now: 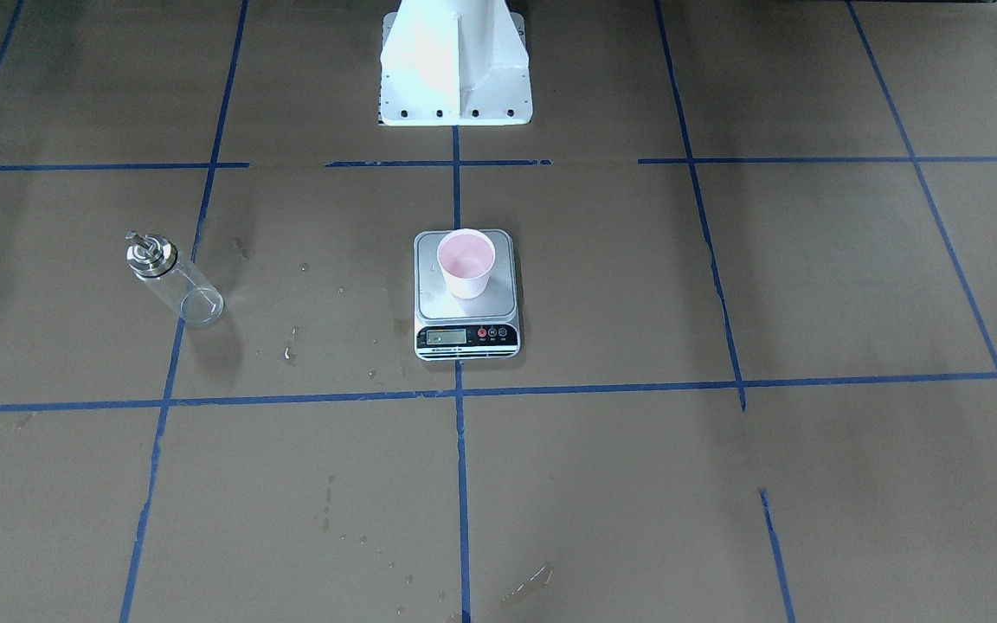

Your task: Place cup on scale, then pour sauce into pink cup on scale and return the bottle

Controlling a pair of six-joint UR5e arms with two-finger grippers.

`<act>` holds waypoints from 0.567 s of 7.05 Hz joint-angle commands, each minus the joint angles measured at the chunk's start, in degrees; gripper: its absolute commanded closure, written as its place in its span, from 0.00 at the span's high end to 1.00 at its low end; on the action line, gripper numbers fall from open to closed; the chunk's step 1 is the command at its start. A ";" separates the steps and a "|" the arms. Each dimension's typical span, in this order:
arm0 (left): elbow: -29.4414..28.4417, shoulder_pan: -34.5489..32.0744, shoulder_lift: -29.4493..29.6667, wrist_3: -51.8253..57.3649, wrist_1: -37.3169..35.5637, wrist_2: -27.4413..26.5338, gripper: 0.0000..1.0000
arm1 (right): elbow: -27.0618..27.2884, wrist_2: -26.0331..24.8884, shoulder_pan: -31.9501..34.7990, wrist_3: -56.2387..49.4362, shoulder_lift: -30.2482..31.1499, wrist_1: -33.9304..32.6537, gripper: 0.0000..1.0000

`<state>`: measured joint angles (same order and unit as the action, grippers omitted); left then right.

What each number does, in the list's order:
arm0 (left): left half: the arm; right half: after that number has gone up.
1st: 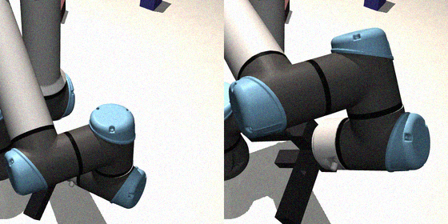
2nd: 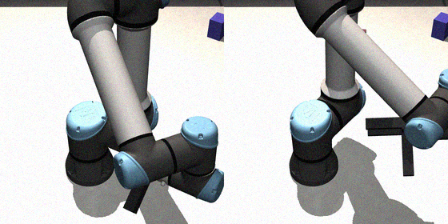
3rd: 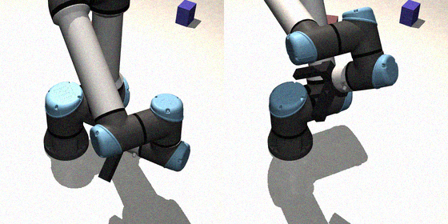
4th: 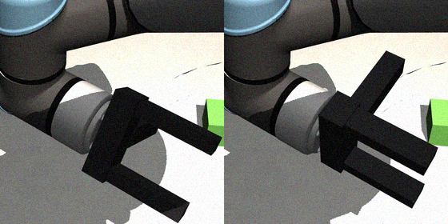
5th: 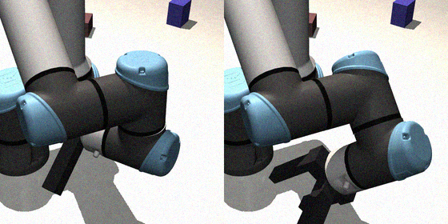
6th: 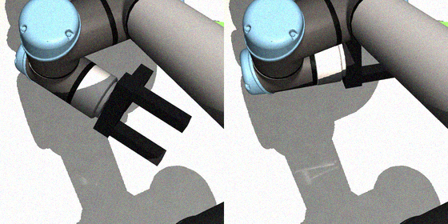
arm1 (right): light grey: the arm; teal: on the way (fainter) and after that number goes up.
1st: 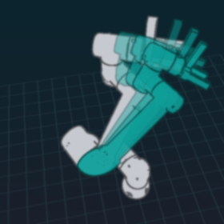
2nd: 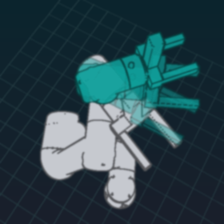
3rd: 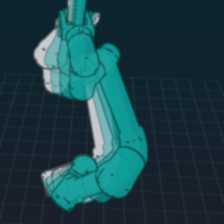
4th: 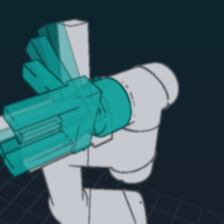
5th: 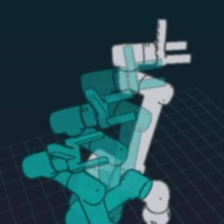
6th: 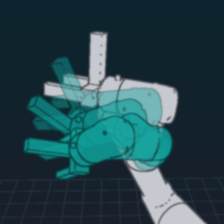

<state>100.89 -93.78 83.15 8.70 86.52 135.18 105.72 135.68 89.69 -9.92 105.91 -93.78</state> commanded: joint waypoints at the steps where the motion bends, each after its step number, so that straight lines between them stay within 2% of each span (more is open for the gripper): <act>1: 0.09 0.00 0.00 0.00 -0.03 0.00 1.00 | 0.01 -0.24 -0.22 0.07 0.00 0.09 1.00; 4: 0.09 0.00 0.00 0.00 -0.03 0.00 1.00 | 0.01 -0.24 -0.48 -0.02 0.00 0.09 1.00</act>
<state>100.98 -93.78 83.15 8.70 86.54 135.18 105.73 135.44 89.23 -9.86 105.91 -93.70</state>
